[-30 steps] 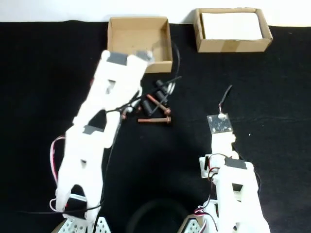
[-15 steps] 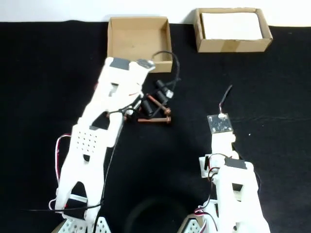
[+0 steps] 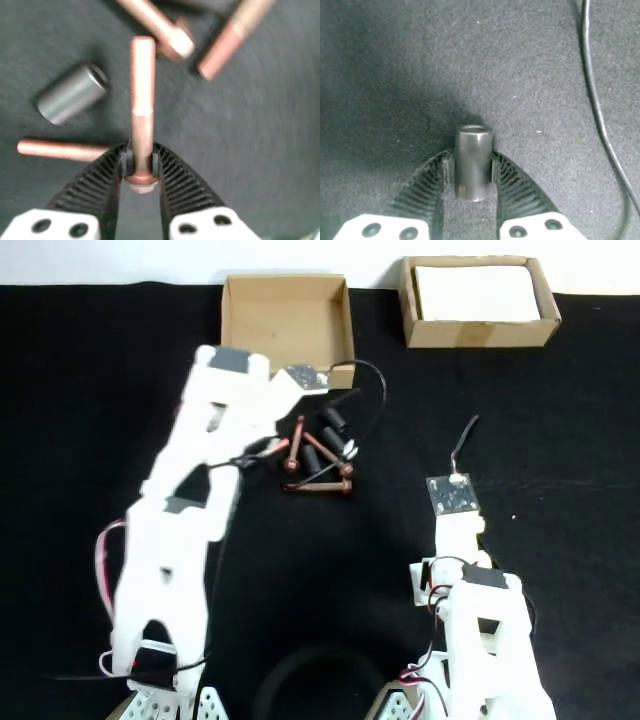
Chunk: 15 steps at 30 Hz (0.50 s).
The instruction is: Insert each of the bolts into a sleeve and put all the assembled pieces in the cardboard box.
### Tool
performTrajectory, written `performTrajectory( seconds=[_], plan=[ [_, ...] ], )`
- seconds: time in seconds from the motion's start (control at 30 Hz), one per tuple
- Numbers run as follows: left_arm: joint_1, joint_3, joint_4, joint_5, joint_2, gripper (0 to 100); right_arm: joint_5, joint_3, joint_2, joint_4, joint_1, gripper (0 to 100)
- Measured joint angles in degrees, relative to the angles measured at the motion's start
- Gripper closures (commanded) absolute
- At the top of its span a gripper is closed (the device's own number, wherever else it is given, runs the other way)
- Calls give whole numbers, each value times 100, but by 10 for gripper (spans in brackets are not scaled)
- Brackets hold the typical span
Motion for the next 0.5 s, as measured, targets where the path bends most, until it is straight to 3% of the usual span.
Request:
performTrajectory(
  seconds=[0.27, 0.5],
  plan=[
    [9, 1521, 0, -2673, -1064, 982, 0, 0, 0, 0, 0, 992],
    [123, 1512, -158, -2875, -1046, 829, 0, 0, 0, -9, 0, 992]
  ],
)
